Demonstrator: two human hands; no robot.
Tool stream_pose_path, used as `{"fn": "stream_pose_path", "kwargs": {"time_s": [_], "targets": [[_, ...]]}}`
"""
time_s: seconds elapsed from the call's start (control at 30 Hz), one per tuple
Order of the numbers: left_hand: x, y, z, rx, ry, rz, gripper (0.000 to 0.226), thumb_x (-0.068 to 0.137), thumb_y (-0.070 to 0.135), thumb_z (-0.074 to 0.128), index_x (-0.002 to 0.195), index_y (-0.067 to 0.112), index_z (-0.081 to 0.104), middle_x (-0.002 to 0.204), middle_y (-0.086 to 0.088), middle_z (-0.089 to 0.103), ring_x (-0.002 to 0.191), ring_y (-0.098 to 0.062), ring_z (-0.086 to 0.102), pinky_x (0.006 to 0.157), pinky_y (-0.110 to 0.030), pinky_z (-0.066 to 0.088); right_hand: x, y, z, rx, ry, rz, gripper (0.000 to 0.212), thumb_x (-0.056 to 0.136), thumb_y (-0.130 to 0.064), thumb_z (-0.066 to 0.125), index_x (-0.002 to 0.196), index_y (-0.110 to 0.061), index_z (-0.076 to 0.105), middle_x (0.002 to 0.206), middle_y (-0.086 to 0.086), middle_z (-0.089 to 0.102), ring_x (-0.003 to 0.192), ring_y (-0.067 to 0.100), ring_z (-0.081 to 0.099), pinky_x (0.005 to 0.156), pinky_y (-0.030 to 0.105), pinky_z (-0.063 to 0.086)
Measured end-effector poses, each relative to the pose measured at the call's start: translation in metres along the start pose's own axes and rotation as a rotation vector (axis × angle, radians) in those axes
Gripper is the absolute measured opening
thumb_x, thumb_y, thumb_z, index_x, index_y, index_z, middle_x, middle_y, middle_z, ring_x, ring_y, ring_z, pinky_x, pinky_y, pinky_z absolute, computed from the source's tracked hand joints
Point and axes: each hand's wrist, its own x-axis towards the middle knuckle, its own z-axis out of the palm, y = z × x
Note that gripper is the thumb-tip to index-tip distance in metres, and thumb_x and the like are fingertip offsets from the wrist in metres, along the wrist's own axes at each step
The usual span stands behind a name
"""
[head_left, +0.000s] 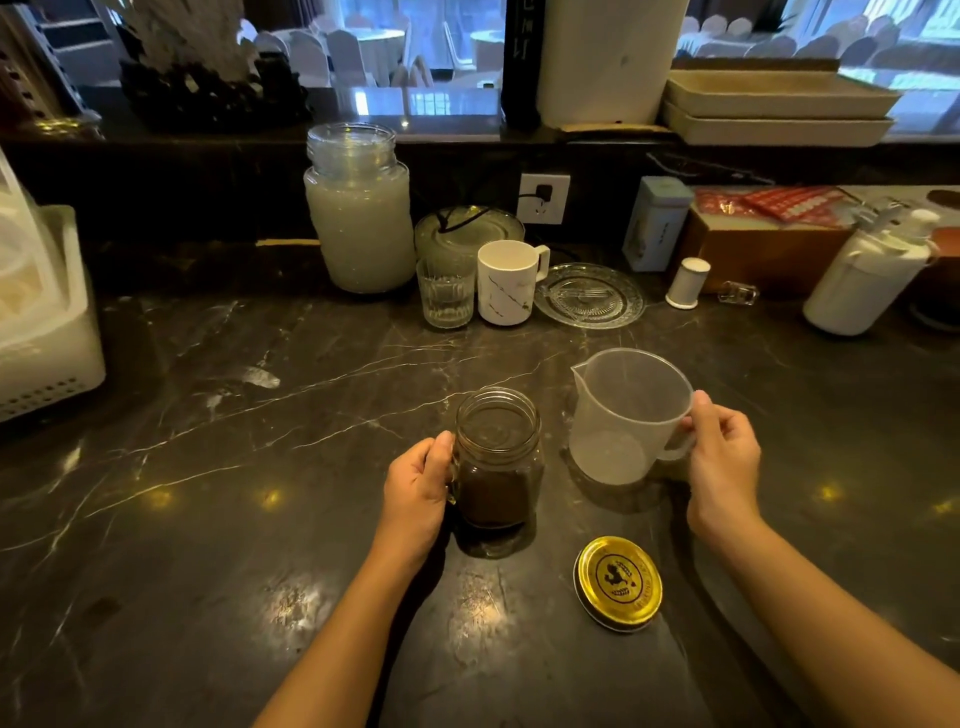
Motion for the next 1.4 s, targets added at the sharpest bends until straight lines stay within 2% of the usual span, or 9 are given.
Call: {"fn": "stream_pose_path", "kwargs": {"time_s": [0.13,0.3,0.4,0.47,0.63,0.77,1.13,1.3,1.4], "targets": [[0.002,-0.003,-0.001,0.008,-0.003,0.009,0.042,0.098,0.03,0.045,0.082,-0.003,0.067,0.085,-0.022,0.072,0.077,-0.021,0.065,0.07,-0.033,0.051,-0.002,-0.005,-0.006,-0.018,0.043,-0.042,0.028,0.088,-0.039,0.051,0.105,-0.017,0.045,0.1,0.002,0.051,0.083,0.006,0.05,0.068,0.019,0.04],[-0.001,-0.004,-0.001,-0.026,-0.012,0.023,0.049,0.098,0.026,0.044,0.082,-0.019,0.056,0.076,-0.024,0.059,0.075,-0.028,0.052,0.07,-0.04,0.042,-0.024,-0.012,-0.021,-0.119,0.04,-0.231,0.032,0.087,-0.028,0.057,0.114,-0.019,0.041,0.112,0.009,0.045,0.093,0.012,0.047,0.072,0.013,0.039],[-0.004,-0.007,-0.003,-0.02,-0.008,0.017,0.044,0.098,0.025,0.045,0.075,-0.005,0.067,0.068,-0.007,0.069,0.068,-0.019,0.061,0.063,-0.025,0.048,-0.044,-0.012,-0.031,-0.242,-0.139,-0.323,0.028,0.084,-0.026,0.061,0.108,-0.022,0.047,0.107,0.01,0.051,0.095,0.017,0.05,0.079,0.031,0.045],[-0.007,-0.007,-0.003,-0.026,-0.014,0.017,0.04,0.098,0.023,0.045,0.07,0.014,0.073,0.067,0.003,0.074,0.065,-0.005,0.066,0.058,-0.015,0.049,-0.059,-0.01,-0.037,-0.369,-0.314,-0.349,0.035,0.078,-0.038,0.06,0.108,-0.024,0.05,0.106,0.004,0.053,0.096,0.013,0.049,0.08,0.029,0.042],[-0.012,-0.008,-0.003,-0.008,0.016,0.014,0.044,0.098,0.027,0.044,0.079,-0.005,0.066,0.073,-0.008,0.07,0.07,-0.018,0.062,0.064,-0.03,0.048,-0.085,0.007,-0.052,-0.714,-0.724,-0.368,0.068,0.065,-0.064,0.062,0.123,-0.041,0.034,0.122,-0.017,0.04,0.109,0.003,0.029,0.089,0.027,0.025],[-0.016,-0.009,-0.005,0.01,0.022,0.039,0.042,0.099,0.027,0.043,0.068,0.019,0.072,0.065,0.006,0.074,0.062,-0.003,0.065,0.056,-0.015,0.049,-0.092,0.017,-0.058,-0.859,-0.859,-0.517,0.079,0.066,-0.065,0.062,0.132,-0.032,0.034,0.133,-0.012,0.035,0.123,0.0,0.021,0.101,0.026,0.012],[-0.024,0.001,-0.002,0.028,0.021,0.037,0.045,0.099,0.031,0.041,0.068,0.032,0.075,0.071,0.011,0.076,0.068,-0.003,0.068,0.06,-0.015,0.051,-0.091,0.01,-0.054,-0.839,-0.884,-0.569,0.062,0.072,-0.052,0.066,0.124,-0.025,0.045,0.122,-0.005,0.046,0.114,0.008,0.034,0.094,0.02,0.023],[-0.028,0.001,-0.001,0.026,0.046,0.017,0.049,0.097,0.037,0.044,0.08,-0.005,0.063,0.077,-0.023,0.065,0.074,-0.022,0.059,0.071,-0.042,0.048,-0.083,-0.014,-0.04,-0.711,-0.824,-0.57,0.058,0.072,-0.054,0.065,0.121,-0.028,0.046,0.119,-0.009,0.048,0.112,0.008,0.039,0.095,0.031,0.034],[-0.032,0.004,-0.003,0.047,0.092,0.031,0.036,0.096,0.032,0.046,0.068,0.011,0.053,0.063,-0.003,0.053,0.056,0.001,0.049,0.058,-0.021,0.043,-0.081,-0.034,-0.028,-0.613,-0.759,-0.602,0.058,0.07,-0.053,0.065,0.119,-0.03,0.046,0.118,-0.008,0.049,0.111,0.008,0.041,0.094,0.034,0.038]]}}
